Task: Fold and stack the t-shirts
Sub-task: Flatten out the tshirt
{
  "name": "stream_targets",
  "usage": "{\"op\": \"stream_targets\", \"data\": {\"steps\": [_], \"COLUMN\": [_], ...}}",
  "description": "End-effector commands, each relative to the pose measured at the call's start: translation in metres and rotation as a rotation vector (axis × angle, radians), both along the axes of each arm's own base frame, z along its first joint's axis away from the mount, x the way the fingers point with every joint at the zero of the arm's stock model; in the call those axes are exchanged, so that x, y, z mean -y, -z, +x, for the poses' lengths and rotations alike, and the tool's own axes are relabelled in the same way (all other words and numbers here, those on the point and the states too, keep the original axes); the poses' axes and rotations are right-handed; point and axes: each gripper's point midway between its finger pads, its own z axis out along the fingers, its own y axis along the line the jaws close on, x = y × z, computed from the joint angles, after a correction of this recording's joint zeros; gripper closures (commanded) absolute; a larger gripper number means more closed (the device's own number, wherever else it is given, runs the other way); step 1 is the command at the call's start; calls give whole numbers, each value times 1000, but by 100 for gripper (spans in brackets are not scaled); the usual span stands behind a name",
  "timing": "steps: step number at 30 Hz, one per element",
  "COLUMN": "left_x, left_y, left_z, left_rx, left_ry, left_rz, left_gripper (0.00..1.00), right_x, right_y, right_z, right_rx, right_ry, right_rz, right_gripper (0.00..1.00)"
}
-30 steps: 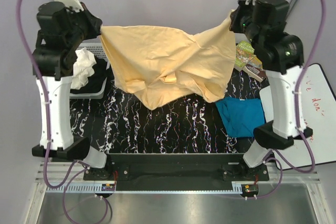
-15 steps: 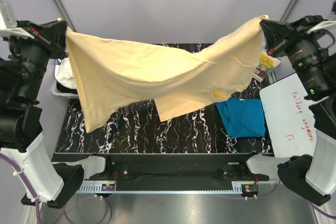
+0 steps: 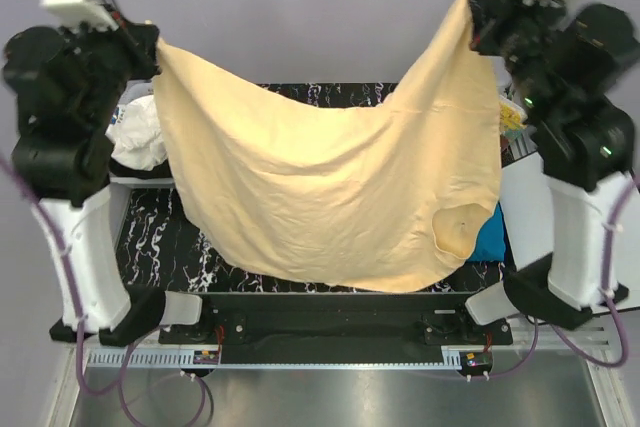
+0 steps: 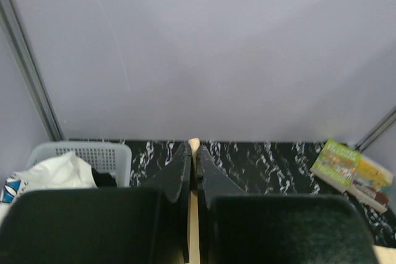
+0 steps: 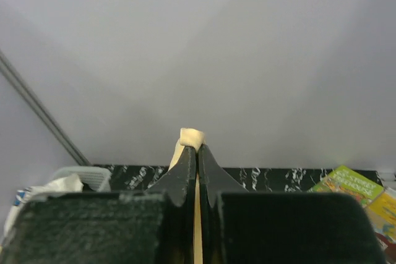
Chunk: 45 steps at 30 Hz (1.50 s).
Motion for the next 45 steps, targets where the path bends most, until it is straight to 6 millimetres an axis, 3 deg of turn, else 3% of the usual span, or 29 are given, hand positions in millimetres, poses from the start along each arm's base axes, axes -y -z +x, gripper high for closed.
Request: {"op": "stream_targets", "data": {"steps": [1, 3, 5, 6, 7, 9, 10, 11, 12, 13, 14, 15, 16, 18, 19, 22, 25, 27, 30, 33, 35, 37, 38, 40, 41, 42, 43, 44, 45], "left_x": [-1, -1, -4, -3, -4, -8, -9, -9, -9, -8, -9, -20, -19, -22, -22, -29, -43, -48, -61, -66, -66, -64, -61, -60, -56, -56, -53, -53, -52], "left_y": [86, 130, 163, 192, 211, 258, 270, 284, 318, 320, 327, 353, 344, 356, 344, 337, 332, 316, 310, 319, 323, 337, 335, 339, 338, 346, 338, 339, 347], "left_z": [94, 129, 150, 168, 179, 204, 214, 222, 238, 247, 255, 268, 276, 290, 296, 305, 302, 298, 290, 282, 276, 269, 265, 255, 252, 245, 239, 234, 227], "left_rx": [-254, -359, -438, -505, -541, -637, -658, -685, -751, -754, -764, -811, -784, -785, -749, -710, -694, -659, -649, -681, -698, -740, -742, -774, -778, -804, -796, -803, -834], "left_ry": [-7, 3, 3, 9, 8, -4, -6, -8, -7, -10, -10, -33, -34, -53, -56, -92, -146, -166, -214, -220, -220, -204, -195, -192, -169, -168, -156, -154, -154], "left_rz": [5, -2, -13, -21, -25, -27, -30, -31, -30, -40, -44, -57, -73, -85, -95, -90, -85, -84, -65, -70, -69, -66, -65, -62, -67, -67, -70, -69, -67], "left_gripper": [100, 100, 100, 100, 100, 100, 100, 100, 100, 100, 100, 100, 100, 100, 100, 100, 100, 100, 100, 100, 100, 100, 100, 100, 100, 100, 100, 100, 100], "right_x": [-27, -47, -54, -56, -53, -47, -46, -32, -27, -24, -11, -7, -4, 7, 9, 14, 11, 10, 1, -2, -5, -12, -12, -15, -17, -16, -15, -17, -18], "right_y": [77, 127, 190, 213, 260, 303, 344, 362, 379, 407, 418, 426, 437, 426, 437, 428, 416, 406, 373, 356, 359, 366, 381, 372, 385, 372, 369, 377, 358], "right_z": [96, 136, 177, 190, 215, 237, 256, 268, 278, 293, 303, 311, 323, 336, 342, 352, 355, 357, 358, 360, 359, 353, 349, 338, 331, 323, 317, 309, 299], "right_rx": [-186, -301, -443, -492, -590, -675, -749, -783, -809, -850, -863, -869, -875, -828, -837, -792, -754, -721, -640, -597, -605, -640, -681, -690, -736, -728, -733, -773, -752], "right_ry": [80, 32, -1, -14, -14, -8, -6, 19, 31, 43, 63, 74, 81, 101, 110, 109, 83, 72, 22, 1, -16, -51, -55, -77, -82, -88, -92, -100, -114], "right_rz": [-139, -157, -155, -154, -147, -140, -132, -120, -114, -98, -80, -70, -49, -16, -3, 18, 18, 15, 45, 77, 85, 89, 86, 85, 80, 82, 81, 80, 78], "right_gripper": [100, 100, 100, 100, 100, 100, 100, 100, 100, 100, 100, 100, 100, 100, 100, 100, 100, 100, 100, 100, 100, 100, 100, 100, 100, 100, 100, 100, 100]}}
